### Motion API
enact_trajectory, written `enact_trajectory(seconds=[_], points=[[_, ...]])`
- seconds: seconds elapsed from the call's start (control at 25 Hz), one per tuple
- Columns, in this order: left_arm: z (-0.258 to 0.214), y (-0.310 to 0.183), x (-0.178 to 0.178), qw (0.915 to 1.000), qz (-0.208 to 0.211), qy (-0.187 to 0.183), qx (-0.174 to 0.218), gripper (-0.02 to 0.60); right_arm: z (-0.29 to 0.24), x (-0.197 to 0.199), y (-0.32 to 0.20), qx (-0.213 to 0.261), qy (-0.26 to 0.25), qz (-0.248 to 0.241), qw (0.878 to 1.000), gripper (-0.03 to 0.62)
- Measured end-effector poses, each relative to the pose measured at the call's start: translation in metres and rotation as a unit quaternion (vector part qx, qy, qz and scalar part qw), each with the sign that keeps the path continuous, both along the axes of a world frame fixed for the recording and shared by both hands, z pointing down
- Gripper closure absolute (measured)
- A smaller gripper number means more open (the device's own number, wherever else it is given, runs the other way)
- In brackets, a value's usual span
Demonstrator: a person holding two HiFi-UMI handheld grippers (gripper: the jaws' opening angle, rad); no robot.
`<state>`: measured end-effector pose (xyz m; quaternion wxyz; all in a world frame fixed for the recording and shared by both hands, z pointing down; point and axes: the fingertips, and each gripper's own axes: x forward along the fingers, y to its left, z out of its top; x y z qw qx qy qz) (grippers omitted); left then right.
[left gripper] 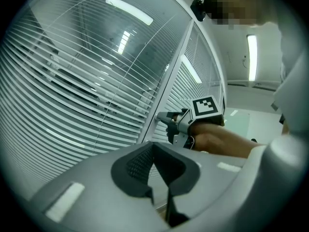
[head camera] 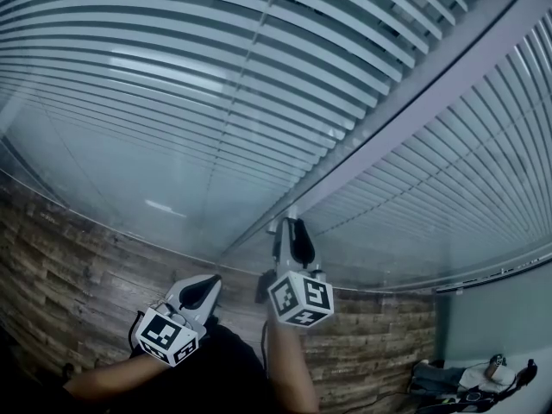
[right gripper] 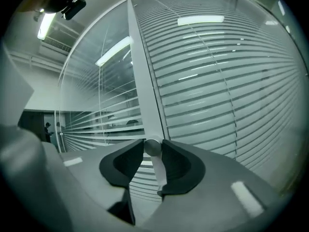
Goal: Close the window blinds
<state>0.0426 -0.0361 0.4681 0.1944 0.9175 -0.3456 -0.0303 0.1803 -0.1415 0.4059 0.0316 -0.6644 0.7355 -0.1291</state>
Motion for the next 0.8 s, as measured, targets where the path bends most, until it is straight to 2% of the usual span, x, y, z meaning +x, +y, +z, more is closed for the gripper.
enact_trajectory(seconds=[0.12,0.24,0.32,0.4,0.48,0.52,0.56,0.6,0.64,0.72,0.76,0.8], points=[[0.005,-0.005,-0.002,1.0,-0.001,0.0,-0.002,0.581,0.005,-0.002,-0.005,-0.009,0.039,-0.005,0.999,0.473],[0.008,-0.005,-0.002,1.0,-0.001,0.0,-0.003,0.581,0.008,-0.006,-0.006,-0.014,0.136,-0.011,0.991,0.48],[0.005,-0.005,0.0,1.0,0.0,0.0,-0.002,0.581,0.006,-0.006,-0.005,-0.016,0.22,-0.019,0.975,0.489],[0.002,-0.005,0.002,1.0,0.0,-0.001,-0.002,0.581,0.004,-0.006,-0.006,-0.021,0.296,-0.036,0.954,0.497],[0.0,-0.007,0.005,1.0,0.001,-0.003,-0.004,0.581,0.004,-0.006,-0.008,-0.026,0.341,-0.052,0.938,0.499],[0.0,-0.007,0.006,1.0,0.002,-0.002,-0.005,0.581,0.004,-0.005,-0.009,-0.028,0.352,-0.057,0.934,0.499],[-0.001,-0.007,0.008,1.0,0.004,-0.002,-0.005,0.581,0.004,-0.005,-0.01,-0.029,0.353,-0.058,0.934,0.499],[-0.001,-0.006,0.01,1.0,0.006,-0.001,-0.005,0.581,0.004,-0.005,-0.01,-0.028,0.34,-0.057,0.938,0.499],[-0.001,-0.005,0.011,1.0,0.007,-0.001,-0.004,0.581,0.004,-0.004,-0.009,-0.025,0.309,-0.054,0.949,0.499],[-0.001,-0.004,0.01,1.0,0.008,-0.002,-0.003,0.581,0.003,-0.001,-0.006,-0.016,0.192,-0.041,0.98,0.491],[-0.001,-0.004,0.01,1.0,0.007,-0.002,-0.002,0.581,0.004,0.002,-0.005,-0.014,0.12,-0.034,0.992,0.472],[-0.001,-0.005,0.009,1.0,0.006,-0.002,-0.003,0.581,0.007,0.003,-0.004,-0.015,0.055,-0.026,0.998,0.459]])
